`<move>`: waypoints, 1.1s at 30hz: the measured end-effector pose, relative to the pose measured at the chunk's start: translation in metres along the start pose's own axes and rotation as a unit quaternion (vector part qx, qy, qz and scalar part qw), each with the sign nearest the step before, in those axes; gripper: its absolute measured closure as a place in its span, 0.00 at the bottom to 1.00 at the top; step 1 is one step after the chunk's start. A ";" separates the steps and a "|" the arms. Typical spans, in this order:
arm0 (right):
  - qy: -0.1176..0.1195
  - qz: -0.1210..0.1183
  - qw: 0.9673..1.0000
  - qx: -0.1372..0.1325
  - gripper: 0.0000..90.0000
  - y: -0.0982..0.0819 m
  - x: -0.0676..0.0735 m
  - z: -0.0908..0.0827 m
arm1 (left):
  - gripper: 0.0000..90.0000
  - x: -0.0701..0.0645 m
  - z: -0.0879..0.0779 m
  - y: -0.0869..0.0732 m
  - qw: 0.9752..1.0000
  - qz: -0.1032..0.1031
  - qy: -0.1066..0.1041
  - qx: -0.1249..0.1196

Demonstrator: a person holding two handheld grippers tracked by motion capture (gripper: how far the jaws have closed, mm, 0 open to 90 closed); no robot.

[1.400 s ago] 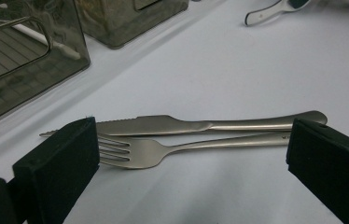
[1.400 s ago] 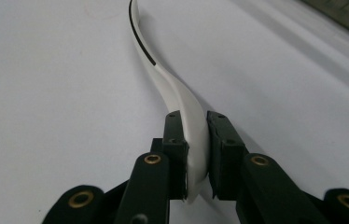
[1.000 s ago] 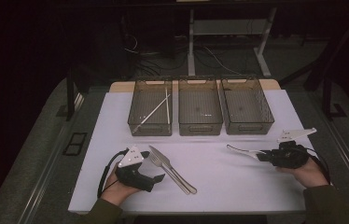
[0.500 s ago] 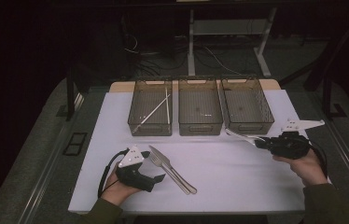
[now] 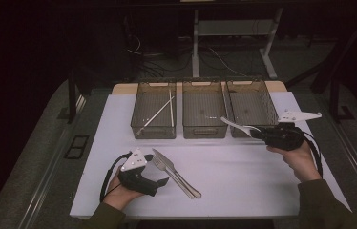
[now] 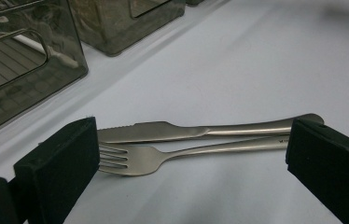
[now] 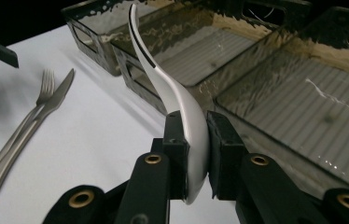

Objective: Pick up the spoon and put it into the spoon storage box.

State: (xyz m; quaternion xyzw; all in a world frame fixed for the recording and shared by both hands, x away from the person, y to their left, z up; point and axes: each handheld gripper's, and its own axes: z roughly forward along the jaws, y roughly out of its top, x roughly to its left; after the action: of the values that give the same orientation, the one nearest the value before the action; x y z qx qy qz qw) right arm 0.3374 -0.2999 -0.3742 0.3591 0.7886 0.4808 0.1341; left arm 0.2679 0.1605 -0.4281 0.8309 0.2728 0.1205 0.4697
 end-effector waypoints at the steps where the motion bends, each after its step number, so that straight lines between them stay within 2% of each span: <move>1: 0.000 -0.003 1.000 -0.001 0.88 0.002 0.001 0.002 | 0.02 0.000 0.000 0.000 1.000 0.000 -0.001 -0.001; 5: 0.001 -0.009 1.000 -0.005 0.88 0.012 0.003 0.014 | 0.02 0.001 0.000 0.000 1.000 -0.002 -0.003 -0.002; 8: -0.007 -0.018 1.000 -0.001 0.88 0.018 0.005 0.023 | 0.02 0.000 0.000 0.001 1.000 0.000 -0.003 -0.004; 18: -0.016 -0.015 1.000 -0.005 0.87 0.040 0.005 0.059 | 0.02 0.000 -0.002 0.001 1.000 0.000 -0.003 -0.008; 24: -0.017 -0.028 0.999 0.018 0.87 0.054 0.009 0.085 | 0.02 0.001 -0.003 0.001 1.000 -0.002 -0.002 -0.009; 33: -0.022 -0.035 0.997 0.069 0.87 0.059 0.011 0.120 | 0.02 0.001 -0.003 0.001 1.000 -0.002 -0.003 -0.009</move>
State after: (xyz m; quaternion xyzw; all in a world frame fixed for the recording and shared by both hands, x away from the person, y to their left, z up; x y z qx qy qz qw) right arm 0.4220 -0.1961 -0.3822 0.3502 0.8287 0.4126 0.1428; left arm 0.2674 0.1626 -0.4257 0.8263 0.2718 0.1196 0.4786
